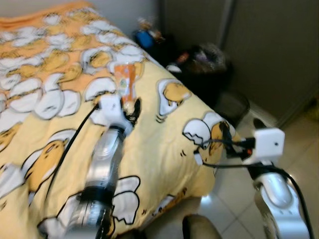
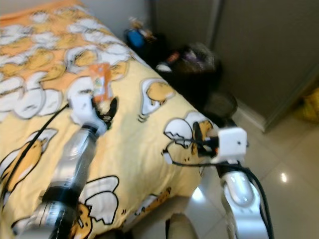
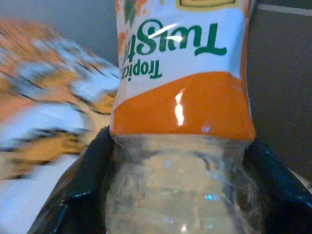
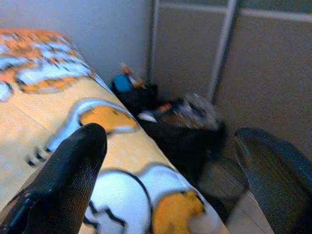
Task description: Clean up the room
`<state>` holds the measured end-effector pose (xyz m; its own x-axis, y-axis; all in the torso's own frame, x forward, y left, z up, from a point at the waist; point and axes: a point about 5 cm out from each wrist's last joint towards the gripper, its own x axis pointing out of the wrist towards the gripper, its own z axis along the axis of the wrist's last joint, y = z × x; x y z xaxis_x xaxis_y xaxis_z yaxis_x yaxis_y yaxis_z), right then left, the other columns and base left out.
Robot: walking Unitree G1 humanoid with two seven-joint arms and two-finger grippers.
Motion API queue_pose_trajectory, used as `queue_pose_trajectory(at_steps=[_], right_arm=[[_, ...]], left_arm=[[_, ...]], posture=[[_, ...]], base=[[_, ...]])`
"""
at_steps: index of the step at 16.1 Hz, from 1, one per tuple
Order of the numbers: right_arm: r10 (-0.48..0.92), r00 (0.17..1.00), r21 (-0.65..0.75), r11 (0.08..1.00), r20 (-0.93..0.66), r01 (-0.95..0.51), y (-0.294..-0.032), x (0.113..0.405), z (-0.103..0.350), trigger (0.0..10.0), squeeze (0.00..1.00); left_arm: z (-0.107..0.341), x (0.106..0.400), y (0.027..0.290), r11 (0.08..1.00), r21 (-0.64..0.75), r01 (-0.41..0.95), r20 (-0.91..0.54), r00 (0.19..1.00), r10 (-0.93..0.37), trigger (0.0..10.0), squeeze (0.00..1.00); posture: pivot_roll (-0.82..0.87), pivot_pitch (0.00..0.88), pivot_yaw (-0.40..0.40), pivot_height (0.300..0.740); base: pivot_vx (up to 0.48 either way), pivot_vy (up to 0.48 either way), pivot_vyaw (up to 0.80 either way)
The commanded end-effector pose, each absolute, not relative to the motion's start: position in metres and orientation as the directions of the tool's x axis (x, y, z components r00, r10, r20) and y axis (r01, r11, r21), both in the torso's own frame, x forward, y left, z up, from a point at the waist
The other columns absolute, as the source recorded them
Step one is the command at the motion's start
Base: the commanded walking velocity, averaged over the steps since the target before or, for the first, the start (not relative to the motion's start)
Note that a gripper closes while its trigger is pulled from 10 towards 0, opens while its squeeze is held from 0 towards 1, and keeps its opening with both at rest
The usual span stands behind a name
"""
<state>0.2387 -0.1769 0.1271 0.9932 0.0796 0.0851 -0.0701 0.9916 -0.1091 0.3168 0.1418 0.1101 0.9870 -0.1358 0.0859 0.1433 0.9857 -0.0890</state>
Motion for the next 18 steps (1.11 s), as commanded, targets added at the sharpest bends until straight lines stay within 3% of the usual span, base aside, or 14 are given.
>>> queue_pose_trajectory(at_steps=[1,2,3,5,9,18], right_arm=[[0.074,0.995,-0.081,0.994,0.070,-0.068,-0.176,0.244,0.121,10.0,0.00],[0.084,0.993,-0.072,0.994,0.085,-0.078,-0.172,0.256,0.124,10.0,0.00],[0.092,0.991,-0.072,0.994,0.098,-0.085,-0.169,0.266,0.125,10.0,0.00],[0.078,0.997,-0.064,0.995,0.022,-0.077,-0.169,0.282,0.104,10.0,0.00],[0.109,0.994,-0.075,0.991,-0.005,-0.109,-0.163,0.280,0.093,10.0,0.00],[0.086,0.996,-0.095,0.992,-0.022,-0.088,-0.168,0.271,0.076,10.0,0.00]], left_arm=[[0.114,0.310,0.150,0.993,-0.011,0.121,0.132,0.984,-0.118,0.0,0.00],[0.103,0.303,0.170,0.999,-0.024,0.027,0.092,0.995,-0.025,5.8,0.00],[0.102,0.296,0.180,0.999,-0.044,-0.016,0.088,0.996,0.020,10.0,0.00],[0.095,0.298,0.155,0.997,-0.073,-0.010,0.041,0.999,0.014,10.0,0.00],[0.086,0.301,0.139,0.999,-0.053,0.011,-0.013,1.000,-0.012,10.0,0.00],[0.079,0.320,0.134,0.998,-0.014,0.066,-0.099,0.993,-0.067,10.0,0.00]], posture=[[-0.19,0.000,0.078,0.740],[-0.18,0.000,0.068,0.740],[-0.17,0.000,0.065,0.740],[-0.17,0.000,0.049,0.740],[-0.19,0.000,0.054,0.740],[-0.23,0.000,0.089,0.740]], base=[[0.000,0.000,0.00],[0.000,0.000,0.00],[0.000,0.000,0.00],[0.150,-0.186,0.38],[0.297,-0.374,0.69],[0.306,-0.366,0.61]])
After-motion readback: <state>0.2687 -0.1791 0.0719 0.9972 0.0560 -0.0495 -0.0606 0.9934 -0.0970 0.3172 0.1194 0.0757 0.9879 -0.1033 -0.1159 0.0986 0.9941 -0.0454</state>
